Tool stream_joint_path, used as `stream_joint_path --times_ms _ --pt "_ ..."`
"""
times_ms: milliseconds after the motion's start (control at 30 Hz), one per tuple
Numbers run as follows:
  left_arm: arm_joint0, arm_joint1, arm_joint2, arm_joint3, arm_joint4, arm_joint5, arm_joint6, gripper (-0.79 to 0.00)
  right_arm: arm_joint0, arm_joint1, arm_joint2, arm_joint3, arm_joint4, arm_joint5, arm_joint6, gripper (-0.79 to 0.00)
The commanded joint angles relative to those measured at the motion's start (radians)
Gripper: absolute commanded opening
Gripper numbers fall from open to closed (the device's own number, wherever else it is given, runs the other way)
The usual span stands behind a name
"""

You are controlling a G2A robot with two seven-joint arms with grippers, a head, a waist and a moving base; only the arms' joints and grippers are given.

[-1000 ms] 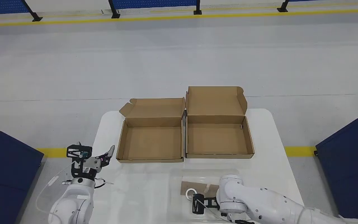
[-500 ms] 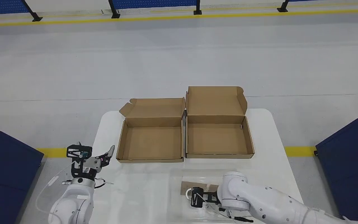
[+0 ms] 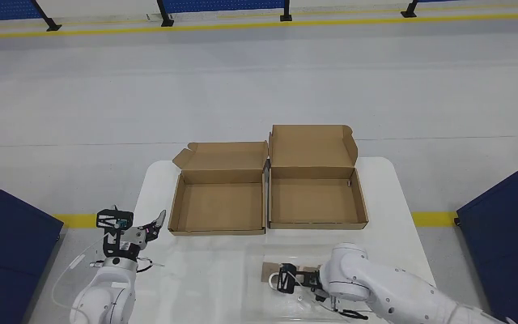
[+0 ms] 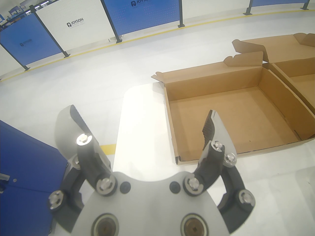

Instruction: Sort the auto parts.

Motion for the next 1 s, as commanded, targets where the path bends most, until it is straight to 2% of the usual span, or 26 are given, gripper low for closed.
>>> stream_joint_path --times_ms 0,233,533,667,967 --pt "0.000 0.000 0.000 0.000 0.000 0.000 0.000 0.000 -0.011 0.009 0.024 -0.005 0.014 -0.005 -0.010 -0.785" --pt "0.000 0.000 0.000 0.000 0.000 0.000 0.000 0.000 -0.066 0.049 0.130 -0.023 0.089 -0.031 -0.051 -0.785" --pt "0.000 0.000 0.000 0.000 0.000 0.000 0.000 0.000 -0.066 0.049 0.130 -0.023 0.089 -0.031 -0.051 -0.785" --pt "0.000 0.000 0.000 0.000 0.000 0.000 0.000 0.000 -0.078 0.053 0.160 0.005 0.117 -0.031 -0.123 -0.785" --pt "0.000 0.000 0.000 0.000 0.000 0.000 0.000 0.000 -0.145 0.096 0.314 0.064 0.330 -0.171 -0.240 -0.785"
